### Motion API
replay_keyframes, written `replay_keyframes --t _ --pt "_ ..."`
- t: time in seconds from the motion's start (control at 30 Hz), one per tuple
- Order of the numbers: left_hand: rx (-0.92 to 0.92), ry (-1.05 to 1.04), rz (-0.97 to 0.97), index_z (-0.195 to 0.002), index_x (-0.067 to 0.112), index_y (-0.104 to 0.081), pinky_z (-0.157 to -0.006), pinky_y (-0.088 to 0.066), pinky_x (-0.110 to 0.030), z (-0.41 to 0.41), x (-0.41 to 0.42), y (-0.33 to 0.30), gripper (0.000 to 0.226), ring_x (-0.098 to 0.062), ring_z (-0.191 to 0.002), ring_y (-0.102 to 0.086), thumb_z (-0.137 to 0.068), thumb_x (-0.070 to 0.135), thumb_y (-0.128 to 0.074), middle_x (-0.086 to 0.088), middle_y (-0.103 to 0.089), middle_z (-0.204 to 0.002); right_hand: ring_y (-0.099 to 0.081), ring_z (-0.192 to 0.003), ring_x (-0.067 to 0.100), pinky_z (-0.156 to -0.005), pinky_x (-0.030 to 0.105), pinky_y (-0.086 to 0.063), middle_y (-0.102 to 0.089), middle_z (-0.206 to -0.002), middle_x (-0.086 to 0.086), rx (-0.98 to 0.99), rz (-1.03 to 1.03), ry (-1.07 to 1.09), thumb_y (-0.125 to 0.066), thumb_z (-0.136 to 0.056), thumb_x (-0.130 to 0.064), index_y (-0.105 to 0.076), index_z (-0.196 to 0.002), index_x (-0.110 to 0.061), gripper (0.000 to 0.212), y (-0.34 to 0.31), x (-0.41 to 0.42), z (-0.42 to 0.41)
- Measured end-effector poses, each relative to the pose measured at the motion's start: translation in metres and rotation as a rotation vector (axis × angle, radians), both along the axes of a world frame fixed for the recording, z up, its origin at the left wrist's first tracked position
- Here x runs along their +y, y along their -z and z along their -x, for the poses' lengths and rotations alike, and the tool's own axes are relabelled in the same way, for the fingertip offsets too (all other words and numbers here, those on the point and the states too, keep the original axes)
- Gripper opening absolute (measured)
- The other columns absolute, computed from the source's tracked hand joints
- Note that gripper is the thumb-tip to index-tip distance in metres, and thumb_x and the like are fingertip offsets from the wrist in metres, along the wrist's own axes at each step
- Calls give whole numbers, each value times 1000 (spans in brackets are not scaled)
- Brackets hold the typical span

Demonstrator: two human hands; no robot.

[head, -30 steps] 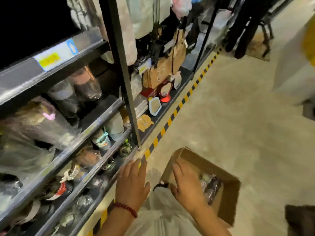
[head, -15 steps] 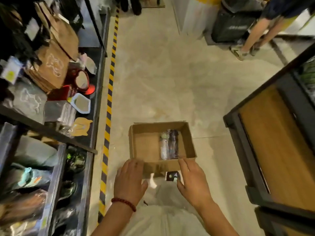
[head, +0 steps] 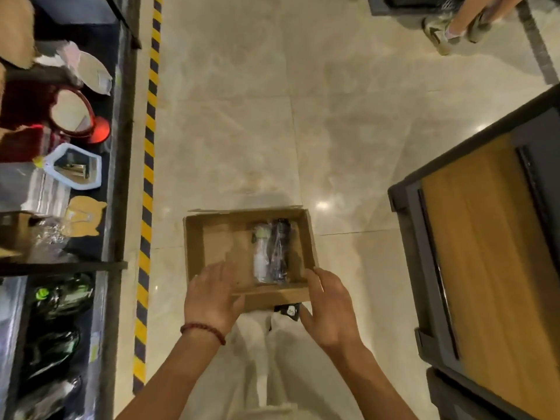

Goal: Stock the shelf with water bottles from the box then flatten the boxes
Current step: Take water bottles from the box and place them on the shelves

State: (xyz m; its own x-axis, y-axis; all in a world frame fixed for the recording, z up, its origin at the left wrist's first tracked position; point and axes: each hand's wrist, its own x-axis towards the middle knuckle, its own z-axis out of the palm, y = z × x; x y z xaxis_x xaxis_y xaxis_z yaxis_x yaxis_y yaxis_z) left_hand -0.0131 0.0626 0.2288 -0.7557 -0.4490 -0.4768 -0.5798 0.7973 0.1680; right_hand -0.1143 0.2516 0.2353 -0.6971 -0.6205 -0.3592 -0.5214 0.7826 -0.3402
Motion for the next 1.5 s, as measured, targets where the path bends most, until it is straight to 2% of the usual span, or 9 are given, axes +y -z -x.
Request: replay_keyframes --t 0.2,0.27,0.33,0.6,0.67,0.83,1.03,1.2,1.5 --pt "-92 -41 -14 -128 6 -54 -87 -52 -41 63 -31 110 73 -35 -105 -60 -65 27 -83 -16 -61 -119 -63 -82 29 -69 34 -55 -66 -97 12 -33 16 -4 -83 -57 -11 -64 -104 -4 51 117 -24 90" --pt "-119 -73 -46 -124 5 -56 -78 -55 -43 74 -40 162 72 -36 -96 -62 -61 26 -85 -17 -64 -111 -59 -96 30 -81 36 -54 -62 -109 11 -95 -11 -17 -79 -67 -12 -59 -114 -6 51 161 -33 108" --pt "-226 -122 -89 -134 14 -45 -87 -50 -40 87 -45 213 64 -29 -107 -56 -79 33 -71 -9 -58 -122 -48 -113 22 -94 29 -42 -51 -126 4 -191 -55 -13 -67 -84 -21 -47 -127 -15 48 211 -40 120" --pt "-312 -475 -415 -146 15 -26 -94 -45 -27 103 -37 419 84 -23 -118 -51 -79 40 -70 -7 -38 -146 -49 -121 18 -89 17 -33 -52 -132 2 -670 -5 380 -67 -88 -24 -40 -137 -15 57 408 -65 106" --pt "-284 -563 -472 -147 14 -23 -87 -46 -16 103 -30 460 88 -20 -109 -55 -78 36 -73 -6 -36 -148 -51 -120 22 -93 25 -40 -52 -129 3 -728 -1 518 -71 -83 -30 -40 -136 -14 63 455 -72 99" --pt "-250 -839 -523 -147 8 -18 -106 -38 -37 101 -30 538 103 -29 -133 -36 -69 32 -81 -13 -33 -148 -26 -139 35 -112 45 -32 -26 -151 13 -797 -91 685 -78 -68 -53 -6 -152 -15 118 538 -94 85" --pt "-253 -841 -573 -103 4 -49 -81 -50 -38 107 -20 576 54 -25 -95 -53 -70 33 -80 -8 -55 -100 -30 -137 35 -111 44 -34 -25 -150 14 -804 12 864 -86 -57 -51 -4 -149 -17 128 580 -102 80" --pt "-151 -1083 -681 -142 0 -30 -87 -42 -32 103 -18 575 98 -31 -124 -45 -65 31 -83 -15 -43 -141 -43 -130 25 -105 34 -37 -43 -143 4 -863 150 991 -88 -59 -38 -23 -146 -20 110 584 -94 87" --pt "-110 -1125 -801 -146 7 -23 -96 -35 -30 87 -26 476 118 -26 -134 -37 -52 42 -85 -10 -36 -149 -63 -100 13 -94 36 -50 -65 -110 -6 -958 268 947 -88 -60 -28 -44 -128 -25 81 493 -88 84"
